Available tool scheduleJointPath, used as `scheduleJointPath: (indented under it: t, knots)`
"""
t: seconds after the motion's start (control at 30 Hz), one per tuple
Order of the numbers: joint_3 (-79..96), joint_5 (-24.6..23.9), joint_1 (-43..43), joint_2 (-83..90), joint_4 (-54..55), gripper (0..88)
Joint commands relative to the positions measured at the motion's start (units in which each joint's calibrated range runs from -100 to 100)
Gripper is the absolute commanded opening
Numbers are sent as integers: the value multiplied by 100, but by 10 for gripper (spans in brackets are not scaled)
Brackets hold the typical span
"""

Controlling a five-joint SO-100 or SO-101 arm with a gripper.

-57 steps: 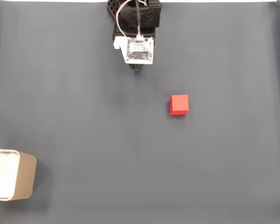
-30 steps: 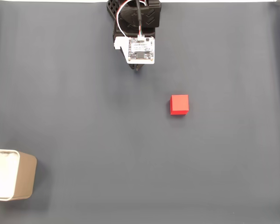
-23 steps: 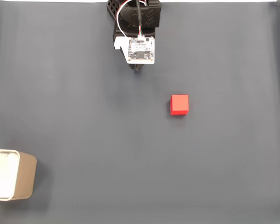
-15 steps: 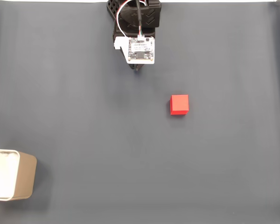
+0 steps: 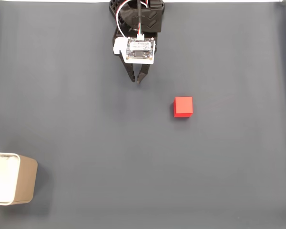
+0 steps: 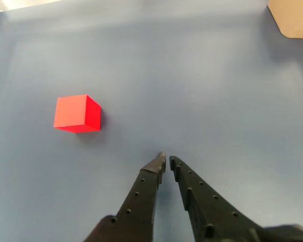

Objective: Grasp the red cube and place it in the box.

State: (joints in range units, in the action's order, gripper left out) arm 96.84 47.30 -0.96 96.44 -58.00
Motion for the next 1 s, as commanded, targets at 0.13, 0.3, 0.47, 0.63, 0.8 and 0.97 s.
scheduleJointPath:
  t: [0.13,0.3,0.47,0.63,0.8,0.97]
  knots:
    - [-1070,-132,68,-736,422,0]
    - [-1700,-156,217,-1247,439,0]
    - [-2421,-186,444,-1845,201,0]
    - [-3041,-234,665,-2460,4,0]
    - [-3607,-278,1006,-2954,-323,0]
    - [-3963,-405,1446,-3283,-520,14]
